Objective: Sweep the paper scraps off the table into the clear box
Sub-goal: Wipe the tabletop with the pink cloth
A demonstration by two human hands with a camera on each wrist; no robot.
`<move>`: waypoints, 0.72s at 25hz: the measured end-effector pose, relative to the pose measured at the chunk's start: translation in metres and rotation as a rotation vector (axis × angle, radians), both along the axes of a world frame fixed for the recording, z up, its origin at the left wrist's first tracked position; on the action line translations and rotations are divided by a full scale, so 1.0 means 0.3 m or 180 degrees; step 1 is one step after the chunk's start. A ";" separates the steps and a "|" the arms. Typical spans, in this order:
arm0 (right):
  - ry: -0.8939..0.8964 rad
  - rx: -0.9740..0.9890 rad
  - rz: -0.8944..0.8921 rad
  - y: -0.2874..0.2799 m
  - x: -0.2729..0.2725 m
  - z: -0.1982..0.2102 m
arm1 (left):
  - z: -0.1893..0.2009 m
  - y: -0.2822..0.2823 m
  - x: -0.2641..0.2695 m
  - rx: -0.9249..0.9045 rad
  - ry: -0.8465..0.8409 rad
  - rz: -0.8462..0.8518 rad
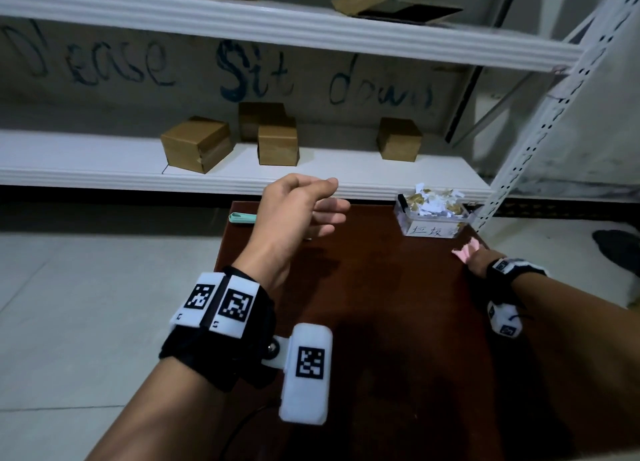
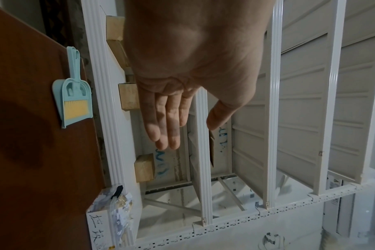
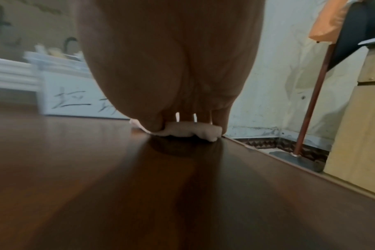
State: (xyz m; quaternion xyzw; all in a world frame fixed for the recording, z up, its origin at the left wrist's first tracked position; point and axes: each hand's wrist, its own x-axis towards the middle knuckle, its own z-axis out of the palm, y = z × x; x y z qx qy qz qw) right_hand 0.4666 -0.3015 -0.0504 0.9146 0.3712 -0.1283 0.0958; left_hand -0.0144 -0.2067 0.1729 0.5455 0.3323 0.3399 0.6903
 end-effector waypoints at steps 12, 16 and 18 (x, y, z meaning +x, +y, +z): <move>0.0185 0.0372 -0.0656 0.123 0.231 -0.005 | -0.054 0.085 0.033 -0.0029 0.0001 0.0429; -0.0421 0.0387 -0.0713 0.066 0.230 0.068 | -0.052 0.098 0.023 0.0044 -0.0148 0.0675; -0.0507 0.0314 -0.0530 0.060 0.242 0.073 | -0.043 0.111 0.007 0.0023 -0.0268 0.0784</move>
